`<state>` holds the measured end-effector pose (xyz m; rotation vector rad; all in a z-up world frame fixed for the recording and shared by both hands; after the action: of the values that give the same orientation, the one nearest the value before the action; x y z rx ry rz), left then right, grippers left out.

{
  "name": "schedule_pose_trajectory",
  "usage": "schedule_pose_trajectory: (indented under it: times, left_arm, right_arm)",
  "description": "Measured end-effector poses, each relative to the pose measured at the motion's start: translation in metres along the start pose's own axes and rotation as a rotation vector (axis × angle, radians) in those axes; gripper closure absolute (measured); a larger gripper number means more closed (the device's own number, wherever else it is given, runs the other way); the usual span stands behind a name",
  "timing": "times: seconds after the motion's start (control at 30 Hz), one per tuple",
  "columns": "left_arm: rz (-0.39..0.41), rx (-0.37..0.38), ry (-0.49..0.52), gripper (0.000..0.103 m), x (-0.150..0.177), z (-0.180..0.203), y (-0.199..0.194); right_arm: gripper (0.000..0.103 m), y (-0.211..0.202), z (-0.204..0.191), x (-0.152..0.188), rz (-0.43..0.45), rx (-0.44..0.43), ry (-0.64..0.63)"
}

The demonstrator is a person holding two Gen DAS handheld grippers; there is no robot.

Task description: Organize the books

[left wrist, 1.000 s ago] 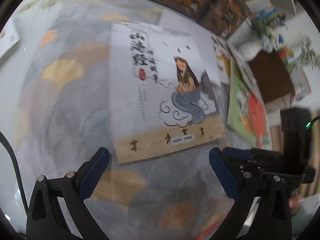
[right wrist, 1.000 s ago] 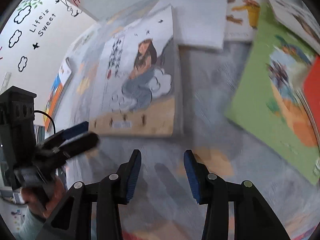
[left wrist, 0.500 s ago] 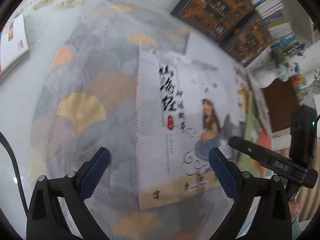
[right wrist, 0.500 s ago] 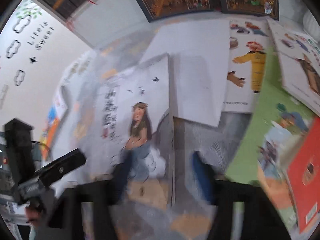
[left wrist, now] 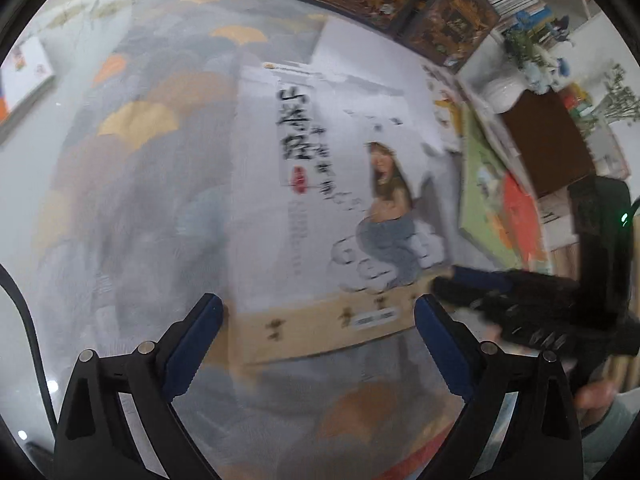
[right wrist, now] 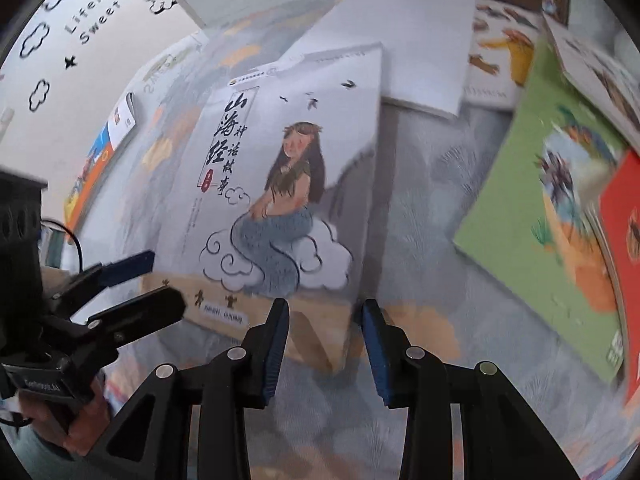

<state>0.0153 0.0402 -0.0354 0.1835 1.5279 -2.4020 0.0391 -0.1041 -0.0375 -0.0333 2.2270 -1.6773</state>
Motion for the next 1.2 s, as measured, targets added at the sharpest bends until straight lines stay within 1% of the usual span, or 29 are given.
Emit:
schedule_pose_trajectory:
  times: [0.07,0.1,0.17,0.2,0.23,0.3,0.37,0.47,0.6,0.73,0.83,0.9,1.0,1.03,1.07,1.1,1.13,1.2]
  left_arm:
    - [0.003,-0.101,0.012,0.005,-0.005,-0.006,0.002]
    - [-0.007,-0.184,0.013,0.003,-0.010,-0.014,0.005]
    - [-0.048,-0.275,-0.006,0.001,-0.017,-0.025,0.011]
    - [-0.077,-0.308,-0.014,0.001,-0.020,-0.029,0.016]
    - [-0.078,-0.321,-0.008,0.000,-0.022,-0.028,0.017]
    - [-0.049,-0.346,-0.001,0.000,-0.023,-0.026,0.018]
    - [0.029,-0.341,-0.028,0.000,-0.021,-0.026,0.015]
    - [0.101,-0.344,-0.057,0.000,-0.017,-0.024,0.013]
    - [0.094,-0.354,-0.086,0.000,-0.021,-0.024,0.014]
    - [0.122,-0.356,-0.094,0.000,-0.020,-0.023,0.013]
    - [0.124,-0.360,-0.103,0.000,-0.021,-0.022,0.015]
    - [0.144,-0.358,-0.103,0.000,-0.017,-0.026,0.010]
    - [0.209,-0.356,-0.085,0.000,-0.013,-0.026,0.008]
    - [0.226,-0.350,-0.070,0.000,-0.010,-0.026,0.006]
    - [0.226,-0.343,-0.051,0.000,-0.009,-0.026,0.006]
    - [0.209,-0.336,-0.041,0.000,-0.009,-0.026,0.006]
    - [0.180,-0.321,-0.045,0.000,-0.010,-0.027,0.005]
    - [0.168,-0.262,-0.087,0.001,-0.015,-0.030,-0.002]
  right_arm:
    - [0.063,-0.002,0.008,-0.003,0.013,0.010,0.024]
    - [0.063,-0.002,0.011,-0.004,0.016,0.011,0.035]
    - [0.063,-0.004,0.014,-0.006,0.026,0.014,0.045]
    - [0.062,-0.005,0.015,-0.006,0.031,0.020,0.043]
    - [0.062,-0.003,0.015,-0.006,0.030,0.027,0.040]
    - [0.060,-0.001,0.013,-0.003,0.028,0.032,0.044]
    - [0.056,0.002,0.009,-0.003,0.036,0.016,0.056]
    - [0.052,0.002,0.008,-0.002,0.035,0.006,0.062]
    - [0.051,-0.002,0.012,0.004,0.035,-0.002,0.065]
    - [0.051,-0.003,0.013,0.006,0.032,-0.010,0.068]
    - [0.050,-0.004,0.016,0.009,0.032,-0.027,0.083]
    - [0.050,-0.006,0.019,0.010,0.035,-0.043,0.104]
    - [0.050,-0.007,0.019,0.006,0.043,-0.076,0.121]
    - [0.050,-0.007,0.018,0.004,0.047,-0.081,0.121]
    - [0.050,-0.007,0.016,0.002,0.052,-0.080,0.118]
    - [0.050,-0.007,0.015,-0.002,0.060,-0.076,0.112]
    - [0.050,-0.007,0.013,-0.003,0.066,-0.072,0.110]
    - [0.050,-0.005,0.011,-0.007,0.077,-0.054,0.109]
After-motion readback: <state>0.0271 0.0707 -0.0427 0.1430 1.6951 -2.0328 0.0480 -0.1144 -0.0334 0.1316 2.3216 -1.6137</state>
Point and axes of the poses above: each gripper's, at about its wrist camera, not at the fingertips, and y roughly the way its jaws point, z to its right, x to its underside, the point moved 7 cm from there along y, roughly the way its jaws point, and after that the axes turned 7 degrees about -y, right-handed, at the moved point
